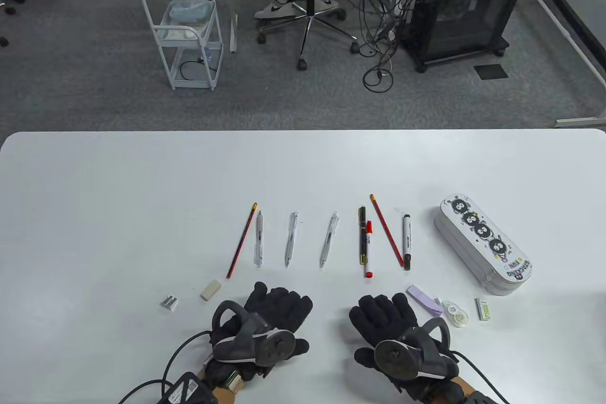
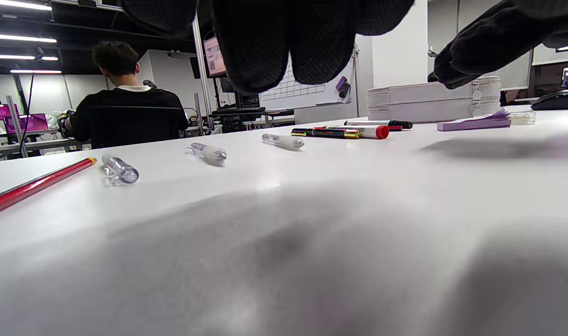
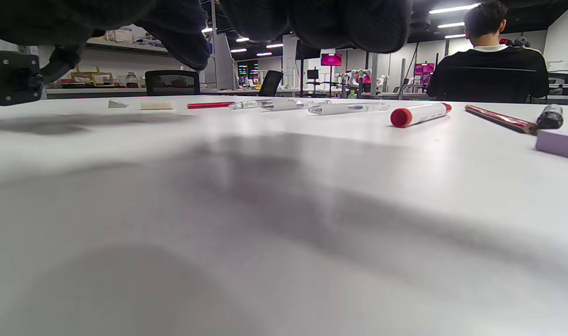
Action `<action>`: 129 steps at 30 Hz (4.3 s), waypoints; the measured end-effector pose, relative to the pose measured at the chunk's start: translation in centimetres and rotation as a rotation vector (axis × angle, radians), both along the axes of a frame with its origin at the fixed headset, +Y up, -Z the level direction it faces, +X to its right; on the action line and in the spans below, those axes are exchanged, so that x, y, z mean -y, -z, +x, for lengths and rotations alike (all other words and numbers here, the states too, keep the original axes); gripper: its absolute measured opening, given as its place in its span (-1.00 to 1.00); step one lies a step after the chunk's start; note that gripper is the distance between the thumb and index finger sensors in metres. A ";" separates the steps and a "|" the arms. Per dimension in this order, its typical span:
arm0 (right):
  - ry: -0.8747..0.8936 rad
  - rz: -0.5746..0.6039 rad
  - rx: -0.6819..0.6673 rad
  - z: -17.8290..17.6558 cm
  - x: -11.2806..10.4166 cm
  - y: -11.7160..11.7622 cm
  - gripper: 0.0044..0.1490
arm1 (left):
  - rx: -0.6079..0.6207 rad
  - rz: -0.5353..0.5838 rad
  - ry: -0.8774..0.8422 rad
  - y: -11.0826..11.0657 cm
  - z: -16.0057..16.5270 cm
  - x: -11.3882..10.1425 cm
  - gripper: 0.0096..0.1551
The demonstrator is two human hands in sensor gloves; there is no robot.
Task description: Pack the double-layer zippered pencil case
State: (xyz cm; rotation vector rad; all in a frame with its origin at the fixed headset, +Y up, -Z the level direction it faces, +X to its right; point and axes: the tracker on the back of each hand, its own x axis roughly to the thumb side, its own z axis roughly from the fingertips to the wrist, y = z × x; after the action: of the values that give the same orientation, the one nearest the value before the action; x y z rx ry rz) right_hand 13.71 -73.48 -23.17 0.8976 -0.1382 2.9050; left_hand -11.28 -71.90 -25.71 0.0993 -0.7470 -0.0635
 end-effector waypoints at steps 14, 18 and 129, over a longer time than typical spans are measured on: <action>-0.101 0.159 0.411 8.8 -4.4 6.8 0.17 | 0.021 -0.011 0.000 0.0 0.1 0.2 -0.08; -0.077 0.049 0.716 14.6 -5.0 10.7 0.43 | 0.023 -0.024 0.003 0.1 0.3 0.5 -0.08; -0.075 0.083 0.210 3.5 -0.3 2.3 -0.42 | 0.210 -0.258 0.043 0.2 6.0 1.5 0.26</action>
State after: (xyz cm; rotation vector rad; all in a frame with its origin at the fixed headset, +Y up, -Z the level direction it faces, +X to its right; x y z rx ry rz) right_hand 17.18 -73.15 -25.43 0.6178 -0.2473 3.0785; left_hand -5.28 -73.40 -25.94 -0.1579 -0.9607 0.0031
